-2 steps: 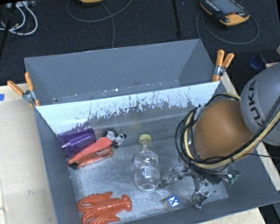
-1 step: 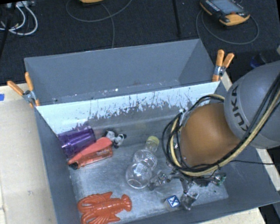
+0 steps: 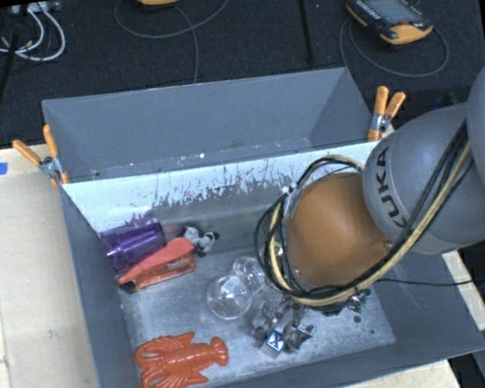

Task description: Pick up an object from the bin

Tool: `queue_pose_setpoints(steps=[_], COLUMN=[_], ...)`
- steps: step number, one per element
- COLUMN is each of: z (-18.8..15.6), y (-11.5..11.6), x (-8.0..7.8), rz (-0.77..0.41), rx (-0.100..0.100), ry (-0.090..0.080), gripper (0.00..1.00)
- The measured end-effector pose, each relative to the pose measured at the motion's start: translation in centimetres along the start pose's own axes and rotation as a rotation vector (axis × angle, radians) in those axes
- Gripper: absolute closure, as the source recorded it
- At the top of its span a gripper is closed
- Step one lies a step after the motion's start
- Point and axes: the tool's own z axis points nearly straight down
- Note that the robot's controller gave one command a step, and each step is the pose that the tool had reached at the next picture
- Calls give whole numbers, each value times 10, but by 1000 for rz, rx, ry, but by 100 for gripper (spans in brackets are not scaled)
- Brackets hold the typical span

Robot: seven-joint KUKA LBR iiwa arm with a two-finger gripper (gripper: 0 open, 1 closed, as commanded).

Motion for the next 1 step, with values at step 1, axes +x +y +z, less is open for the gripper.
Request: queue_pose_setpoints(steps=[1], z=[0], y=[0], x=[0], rz=[0], rx=[0], ry=[0], gripper=[100])
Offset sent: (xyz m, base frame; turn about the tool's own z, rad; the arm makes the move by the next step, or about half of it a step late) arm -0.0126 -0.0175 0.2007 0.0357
